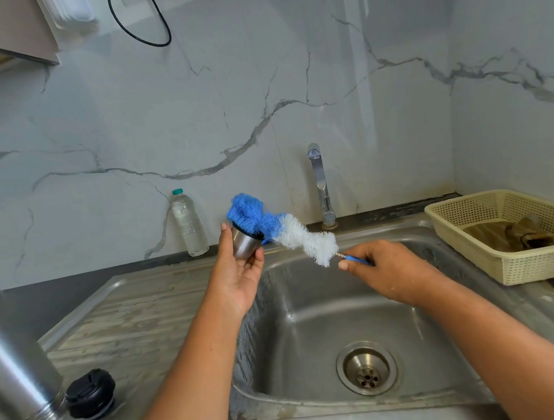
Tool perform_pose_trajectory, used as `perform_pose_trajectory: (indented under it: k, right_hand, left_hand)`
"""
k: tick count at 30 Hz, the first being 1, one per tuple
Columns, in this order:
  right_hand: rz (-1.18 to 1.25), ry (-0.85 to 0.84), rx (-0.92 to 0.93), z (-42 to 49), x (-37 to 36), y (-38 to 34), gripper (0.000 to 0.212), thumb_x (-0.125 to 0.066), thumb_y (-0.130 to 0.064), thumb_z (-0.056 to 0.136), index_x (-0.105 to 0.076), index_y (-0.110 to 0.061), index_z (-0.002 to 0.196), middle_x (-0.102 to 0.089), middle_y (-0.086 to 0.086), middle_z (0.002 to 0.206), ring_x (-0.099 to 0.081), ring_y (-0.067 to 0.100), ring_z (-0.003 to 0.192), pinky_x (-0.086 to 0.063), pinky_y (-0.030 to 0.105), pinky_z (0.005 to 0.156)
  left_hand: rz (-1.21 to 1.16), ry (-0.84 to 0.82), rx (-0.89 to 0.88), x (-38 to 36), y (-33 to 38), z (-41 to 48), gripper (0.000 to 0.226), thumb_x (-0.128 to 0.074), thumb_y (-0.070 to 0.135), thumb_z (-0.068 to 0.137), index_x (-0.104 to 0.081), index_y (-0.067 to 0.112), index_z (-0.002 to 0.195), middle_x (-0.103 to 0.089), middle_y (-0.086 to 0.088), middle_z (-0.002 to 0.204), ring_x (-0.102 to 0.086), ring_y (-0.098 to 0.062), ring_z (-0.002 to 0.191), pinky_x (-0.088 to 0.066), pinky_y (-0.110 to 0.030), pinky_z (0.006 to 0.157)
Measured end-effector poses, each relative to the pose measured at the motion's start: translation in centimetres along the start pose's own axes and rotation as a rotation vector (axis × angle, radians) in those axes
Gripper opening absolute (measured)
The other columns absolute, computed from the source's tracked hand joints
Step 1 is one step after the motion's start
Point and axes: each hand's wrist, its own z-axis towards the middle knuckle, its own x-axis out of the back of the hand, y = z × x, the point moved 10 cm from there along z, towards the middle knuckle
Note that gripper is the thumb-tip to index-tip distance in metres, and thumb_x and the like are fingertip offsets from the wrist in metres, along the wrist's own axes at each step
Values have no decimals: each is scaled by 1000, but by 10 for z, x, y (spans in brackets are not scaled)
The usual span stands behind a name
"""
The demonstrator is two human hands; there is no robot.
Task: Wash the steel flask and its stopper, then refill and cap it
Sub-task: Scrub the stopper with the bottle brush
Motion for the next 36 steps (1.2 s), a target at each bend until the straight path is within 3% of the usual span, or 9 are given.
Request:
perform_pose_trajectory:
  k: [8, 14, 16, 18, 20, 23, 28, 33, 36]
  right_hand:
    - [27, -76, -10, -5, -4, -7, 32, -60, -47, 100, -61, -38, 69, -50, -9, 62, -47, 10, 61, -43, 29, 64]
    - [78, -95, 32, -7, -12, -17, 35, -59, -46, 100, -69, -14, 92, -41, -6, 62, -37, 8, 55, -38, 28, 61]
    - [80, -55, -2, -7, -7, -16, 32, -55, -48, 101, -73, -22, 100, -51, -5, 66, -46, 10, 59, -42, 28, 63]
    - [104, -34, -35, -7, -2, -12, 31, -49, -51, 103, -73, -31, 104, -68, -3, 87, -63, 14, 80, -48, 30, 75]
    - [144, -24, -51, -7, -1, -10, 36, -42, -54, 104, -72, -35, 108, -68, -9, 102, -62, 11, 98, -46, 30, 83]
    - [189, -25, -30, -8, -5, -14, 33, -39, -49, 107, -69, -36, 113, -58, -14, 88, -57, 8, 89, -44, 28, 81]
    - [214, -78, -9, -12, -12, -25, 27, -43, -40, 108, -69, -33, 106, -67, 20, 107, -66, 34, 101, -54, 40, 88]
    - [211, -138, -7, -11, -22, -24, 24, -44, -35, 108, -67, -32, 101, -52, 3, 76, -52, 18, 71, -41, 21, 60]
    - [222, -140, -3, -9, -25, -21, 23, -46, -35, 108, -68, -35, 99, -49, -4, 71, -43, 11, 63, -40, 20, 56]
  left_hand:
    - [-123, 88, -79, 17, 19, 6, 52, -73, 52, 91, -65, 10, 121, -69, -16, 117, -67, -20, 97, -59, -23, 69]
    - [-140, 94, -88, 20, 17, 8, 51, -73, 47, 92, -62, 9, 124, -68, -18, 125, -70, -24, 110, -62, -30, 84]
    - [-138, 68, -63, 16, 12, 8, 57, -74, 43, 91, -58, 6, 131, -66, -20, 127, -69, -28, 114, -62, -36, 93]
    - [-146, 48, -41, 12, 9, 9, 60, -76, 40, 91, -55, 4, 134, -64, -23, 129, -68, -32, 116, -60, -41, 98]
    - [-186, 42, -19, 11, 8, 9, 51, -76, 37, 92, -57, 5, 127, -62, -26, 129, -68, -36, 117, -58, -44, 101]
    - [-242, 46, 7, 9, 9, 7, 42, -71, 38, 97, -58, 5, 120, -61, -28, 129, -69, -40, 112, -58, -47, 101]
    - [-290, 59, 24, 14, 8, 12, 52, -67, 45, 98, -48, 7, 127, -61, -32, 126, -71, -42, 110, -60, -51, 96]
    - [-318, 90, -8, 21, 12, 17, 52, -68, 46, 96, -55, 4, 122, -62, -27, 127, -67, -37, 115, -56, -46, 103]
    - [-316, 79, -31, 20, 16, 18, 46, -71, 37, 97, -58, 4, 126, -63, -26, 130, -68, -36, 115, -57, -45, 102]
